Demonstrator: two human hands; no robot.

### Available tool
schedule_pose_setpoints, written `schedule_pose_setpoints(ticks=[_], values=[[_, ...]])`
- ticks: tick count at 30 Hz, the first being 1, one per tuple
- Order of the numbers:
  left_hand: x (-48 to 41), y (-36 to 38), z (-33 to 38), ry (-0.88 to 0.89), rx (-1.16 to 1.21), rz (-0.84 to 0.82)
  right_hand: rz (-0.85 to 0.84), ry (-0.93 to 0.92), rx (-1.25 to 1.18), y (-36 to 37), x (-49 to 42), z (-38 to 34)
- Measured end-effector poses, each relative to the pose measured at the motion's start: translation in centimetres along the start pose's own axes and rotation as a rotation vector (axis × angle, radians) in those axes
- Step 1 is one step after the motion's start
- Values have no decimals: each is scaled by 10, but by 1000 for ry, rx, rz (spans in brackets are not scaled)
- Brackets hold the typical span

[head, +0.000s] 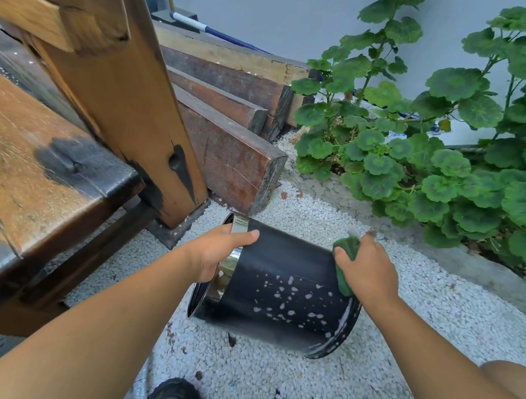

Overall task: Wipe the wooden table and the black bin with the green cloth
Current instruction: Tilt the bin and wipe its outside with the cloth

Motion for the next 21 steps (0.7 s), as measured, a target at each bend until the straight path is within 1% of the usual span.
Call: schedule_pose_setpoints(ticks=[3,6,8,10,15,18,21], values=[[1,1,1,-7,32,24,13,-9,-23,-2,-3,-2],[0,5,8,-5,56,67,74,2,-155,-14,-5,-10],[-3,9,14,-2,93,91,89,-24,-257,-23,-2,-24],[-7,12,18,-20,146,115,54,-58,-366,-28,8,-45],[-15,13,20,-54,266,196,-58,-220,-573,-20,44,-96],[-18,11,18,-74,275,205,-125,-247,-583,-3,63,-118],[-17,13,19,-76,381,129,-94,-284,-497,16,78,-133]])
Point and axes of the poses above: each hand's wrist, its own x-axis away from the middle knuckle, its own y-axis out of the palm, z = x × y, the point moved 2 cm from there along -x, towards the middle knuckle, and after that the axes turned 5 degrees about -x, right-handed, at the moved point
